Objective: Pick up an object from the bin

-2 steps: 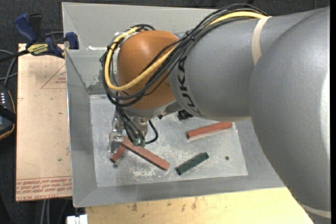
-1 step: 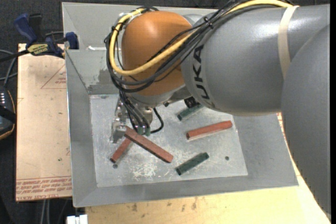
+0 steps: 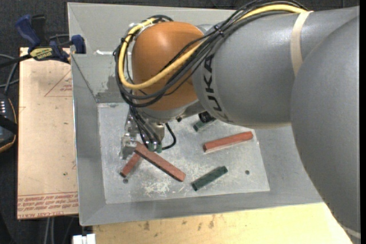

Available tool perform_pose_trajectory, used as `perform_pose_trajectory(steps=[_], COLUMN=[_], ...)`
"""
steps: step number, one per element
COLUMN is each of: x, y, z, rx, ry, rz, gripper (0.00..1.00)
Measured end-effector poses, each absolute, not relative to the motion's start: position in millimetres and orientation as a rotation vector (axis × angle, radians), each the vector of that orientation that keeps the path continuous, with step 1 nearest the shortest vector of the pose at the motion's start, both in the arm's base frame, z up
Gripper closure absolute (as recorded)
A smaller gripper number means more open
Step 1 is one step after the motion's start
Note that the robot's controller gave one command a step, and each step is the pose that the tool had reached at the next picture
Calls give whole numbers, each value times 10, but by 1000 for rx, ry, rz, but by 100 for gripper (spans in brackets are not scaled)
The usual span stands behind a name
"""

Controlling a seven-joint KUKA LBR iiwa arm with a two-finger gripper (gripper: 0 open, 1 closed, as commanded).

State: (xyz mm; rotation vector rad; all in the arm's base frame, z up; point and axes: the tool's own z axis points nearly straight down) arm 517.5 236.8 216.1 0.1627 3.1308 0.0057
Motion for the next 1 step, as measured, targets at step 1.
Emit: perform_pose_trajectory(steps=[1], x=[5187], y=[2254], z=[1916], rx=[182], ry=[3141], rz=[-2], gripper=[100])
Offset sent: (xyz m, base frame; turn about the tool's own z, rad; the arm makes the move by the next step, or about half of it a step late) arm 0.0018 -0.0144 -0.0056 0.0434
